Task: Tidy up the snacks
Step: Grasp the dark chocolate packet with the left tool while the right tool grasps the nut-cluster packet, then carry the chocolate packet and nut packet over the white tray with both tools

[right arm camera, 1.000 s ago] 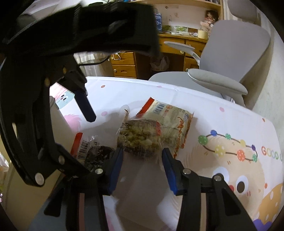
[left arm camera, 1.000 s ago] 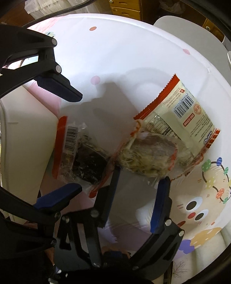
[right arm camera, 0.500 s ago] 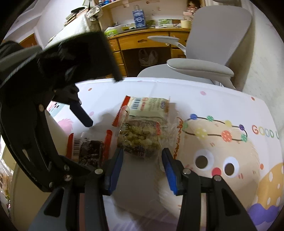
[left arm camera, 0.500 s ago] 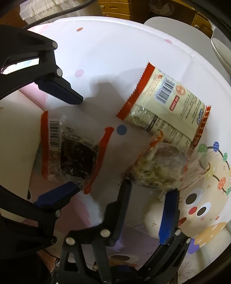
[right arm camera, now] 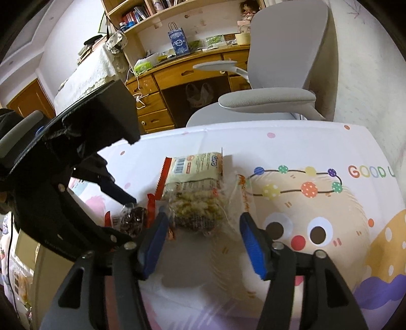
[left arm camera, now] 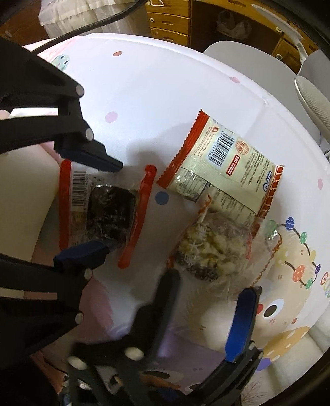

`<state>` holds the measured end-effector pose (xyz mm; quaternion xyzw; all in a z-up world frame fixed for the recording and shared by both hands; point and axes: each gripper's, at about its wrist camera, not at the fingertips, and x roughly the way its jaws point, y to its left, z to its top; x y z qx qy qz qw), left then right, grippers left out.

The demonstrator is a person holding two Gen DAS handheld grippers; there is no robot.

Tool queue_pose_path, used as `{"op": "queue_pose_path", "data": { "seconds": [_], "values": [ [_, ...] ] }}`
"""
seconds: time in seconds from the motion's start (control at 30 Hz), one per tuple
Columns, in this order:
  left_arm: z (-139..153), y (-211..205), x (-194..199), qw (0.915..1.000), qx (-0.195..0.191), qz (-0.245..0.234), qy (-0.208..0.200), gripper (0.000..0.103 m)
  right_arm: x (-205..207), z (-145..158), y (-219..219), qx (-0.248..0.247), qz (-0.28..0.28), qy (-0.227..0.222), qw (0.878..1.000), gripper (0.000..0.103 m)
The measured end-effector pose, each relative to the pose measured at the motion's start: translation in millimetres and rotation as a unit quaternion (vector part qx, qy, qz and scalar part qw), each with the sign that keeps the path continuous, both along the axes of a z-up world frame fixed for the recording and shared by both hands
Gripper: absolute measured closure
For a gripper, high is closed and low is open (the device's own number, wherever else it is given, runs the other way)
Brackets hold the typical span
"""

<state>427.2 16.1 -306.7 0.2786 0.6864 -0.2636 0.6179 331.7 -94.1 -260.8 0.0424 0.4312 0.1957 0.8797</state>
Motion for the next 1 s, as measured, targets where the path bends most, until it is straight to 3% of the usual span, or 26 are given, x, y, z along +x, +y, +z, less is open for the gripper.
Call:
{"op": "queue_pose_path", "data": {
  "seconds": [0.03, 0.37, 0.5, 0.63, 0.73, 0.87, 1.0],
  "values": [
    [0.8, -1.0, -1.5, 1.0, -0.005, 0.003, 0.0, 0.061, 0.3, -0.3, 2.5, -0.003, 0.001, -0.003, 1.0, 0.038],
    [22.5, 16.9, 1.6, 0.9975, -0.015, 0.065, -0.026, 0.063, 6.0, -7.2, 12.9, -0.041, -0.016, -0.018, 0.999, 0.032],
    [42.5, 29.3, 7.9, 0.9932, -0.035, 0.102, -0.043, 0.062, 6.3, -9.5, 22.9, -0.065, -0.006, -0.02, 0.998, 0.027],
    [67.2, 46.2, 9.5, 0.987, -0.049, 0.137, -0.068, 0.062, 8.2, -16.0, 34.3, -0.113, -0.007, -0.019, 0.993, 0.027],
    [89.4, 60.8, 9.9, 0.981, -0.059, 0.165, -0.083, 0.062, 4.7, -17.9, 39.0, -0.122, -0.011, -0.026, 0.992, 0.027],
    [115.7, 80.6, 6.7, 0.9716, -0.077, 0.203, -0.094, 0.062, 3.5, -18.7, 40.3, -0.137, -0.02, -0.025, 0.99, 0.041],
    [133.9, 98.8, -6.0, 0.9616, -0.087, 0.238, -0.106, 0.063, 2.1, -16.8, 40.7, -0.144, -0.017, -0.025, 0.989, 0.047]
  ]
}}
